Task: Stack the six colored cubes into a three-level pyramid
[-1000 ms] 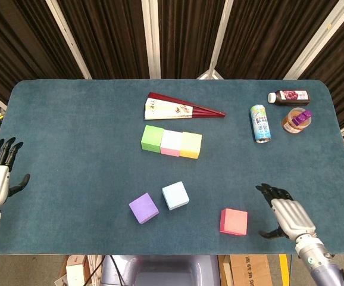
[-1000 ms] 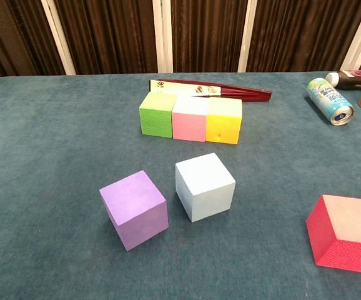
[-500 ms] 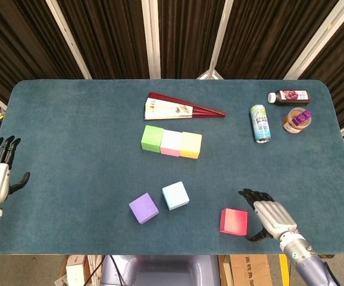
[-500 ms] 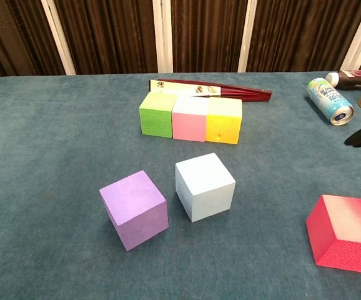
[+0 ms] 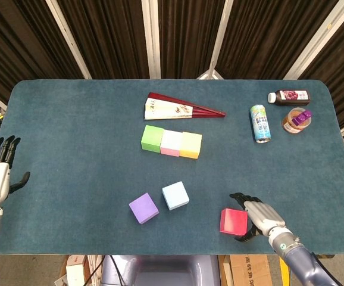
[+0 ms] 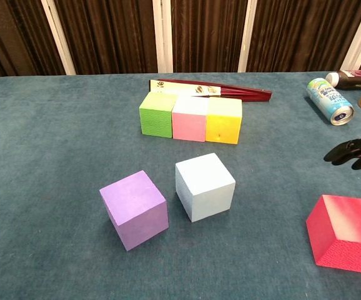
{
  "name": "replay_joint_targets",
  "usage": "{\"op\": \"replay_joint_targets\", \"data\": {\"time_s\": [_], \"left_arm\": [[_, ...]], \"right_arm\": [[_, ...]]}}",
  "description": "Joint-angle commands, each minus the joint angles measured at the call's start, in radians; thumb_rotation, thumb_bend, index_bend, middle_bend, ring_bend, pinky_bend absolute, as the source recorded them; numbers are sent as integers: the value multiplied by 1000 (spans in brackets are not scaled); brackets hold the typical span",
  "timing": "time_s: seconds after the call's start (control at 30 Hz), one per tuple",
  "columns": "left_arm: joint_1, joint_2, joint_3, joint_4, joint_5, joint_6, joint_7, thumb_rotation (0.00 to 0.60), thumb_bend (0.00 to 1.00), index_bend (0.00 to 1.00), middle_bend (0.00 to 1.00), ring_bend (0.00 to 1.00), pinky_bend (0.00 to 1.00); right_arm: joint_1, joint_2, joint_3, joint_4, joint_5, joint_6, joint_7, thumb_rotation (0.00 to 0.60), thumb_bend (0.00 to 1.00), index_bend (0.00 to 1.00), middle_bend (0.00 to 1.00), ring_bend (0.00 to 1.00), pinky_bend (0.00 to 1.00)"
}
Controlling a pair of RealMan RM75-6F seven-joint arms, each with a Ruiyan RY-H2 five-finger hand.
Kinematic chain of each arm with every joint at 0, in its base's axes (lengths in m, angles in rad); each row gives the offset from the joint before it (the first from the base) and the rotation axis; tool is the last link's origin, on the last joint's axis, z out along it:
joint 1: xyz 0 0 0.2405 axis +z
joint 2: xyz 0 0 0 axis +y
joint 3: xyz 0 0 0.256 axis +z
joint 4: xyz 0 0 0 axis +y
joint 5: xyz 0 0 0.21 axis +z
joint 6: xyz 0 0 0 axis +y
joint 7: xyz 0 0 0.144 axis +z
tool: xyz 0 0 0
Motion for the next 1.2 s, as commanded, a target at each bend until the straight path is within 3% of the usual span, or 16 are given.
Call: {"op": "replay_joint_targets", "data": {"time_s": [0.03,0.53,0.8,1.2], "left_arm": [[1,-1,-1,2,3,1,1,600,356,54,52,0,0],[7,1,-12,-2,4,-8,-4,600,356,54,48,0,0],[7,-1,-15,0,6,-16,-7,600,356,53,47,0,0],[8,-1,-21,2,3,-26,-7,600,356,52,43,0,0]], "right_arm": [[23,-65,-14,0,33,93,-38,600,197,48,76,0,0],[51,-275,-33,0,118,410,-172,600,196,139,154,10,0],[56,-324,-39,0,145,472,-220,600,197,143,161,13,0],[65,-346,-37,0,180,461,-245,600,196,143,161,13,0]]}}
